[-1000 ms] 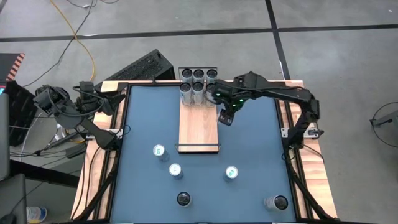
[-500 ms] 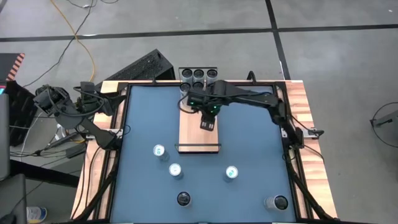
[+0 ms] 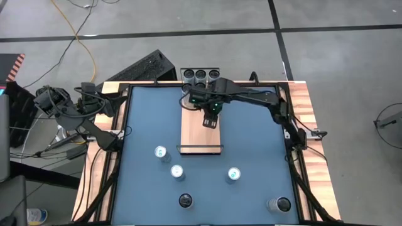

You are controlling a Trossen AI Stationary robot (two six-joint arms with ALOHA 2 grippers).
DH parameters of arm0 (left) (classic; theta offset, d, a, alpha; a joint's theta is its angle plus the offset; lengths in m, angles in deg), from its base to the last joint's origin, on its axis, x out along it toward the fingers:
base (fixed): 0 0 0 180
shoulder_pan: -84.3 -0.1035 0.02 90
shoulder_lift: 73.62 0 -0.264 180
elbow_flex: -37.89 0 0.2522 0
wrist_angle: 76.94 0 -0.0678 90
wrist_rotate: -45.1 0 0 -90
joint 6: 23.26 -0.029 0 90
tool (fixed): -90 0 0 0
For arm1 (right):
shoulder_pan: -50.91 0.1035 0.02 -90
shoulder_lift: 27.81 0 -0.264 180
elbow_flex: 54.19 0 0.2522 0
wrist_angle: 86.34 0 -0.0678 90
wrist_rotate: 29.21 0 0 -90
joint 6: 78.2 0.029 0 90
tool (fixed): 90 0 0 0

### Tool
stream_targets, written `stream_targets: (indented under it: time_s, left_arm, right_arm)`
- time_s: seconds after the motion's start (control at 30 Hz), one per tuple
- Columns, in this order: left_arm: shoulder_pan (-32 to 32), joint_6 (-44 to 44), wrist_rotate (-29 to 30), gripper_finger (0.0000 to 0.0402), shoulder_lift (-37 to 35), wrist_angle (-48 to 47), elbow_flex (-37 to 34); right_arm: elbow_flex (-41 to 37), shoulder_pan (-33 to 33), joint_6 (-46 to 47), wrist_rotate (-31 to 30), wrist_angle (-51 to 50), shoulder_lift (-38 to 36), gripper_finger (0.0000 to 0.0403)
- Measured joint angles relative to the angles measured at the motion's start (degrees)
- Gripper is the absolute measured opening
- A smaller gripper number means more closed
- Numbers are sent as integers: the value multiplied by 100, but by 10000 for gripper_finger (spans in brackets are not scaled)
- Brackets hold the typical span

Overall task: Place canned beverage on shelf
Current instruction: Put the center white-yellow soda can on the shelf

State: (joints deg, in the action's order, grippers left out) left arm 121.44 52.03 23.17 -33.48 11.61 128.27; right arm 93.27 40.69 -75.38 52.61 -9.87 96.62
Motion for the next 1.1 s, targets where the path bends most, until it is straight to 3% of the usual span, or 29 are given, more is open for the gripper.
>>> stream_targets:
  time_s: [0.47,0.83,1.1]
  left_arm:
    - [-2,-61,-13,309,-2,0,0]
    - [0,-68,-8,309,-2,-7,0]
    - [0,-62,6,309,-2,-43,0]
  right_arm:
    - [19,-33,-530,12,65,388,244]
    - [6,-39,-748,420,132,378,345]
    - [128,-46,-737,358,315,313,358]
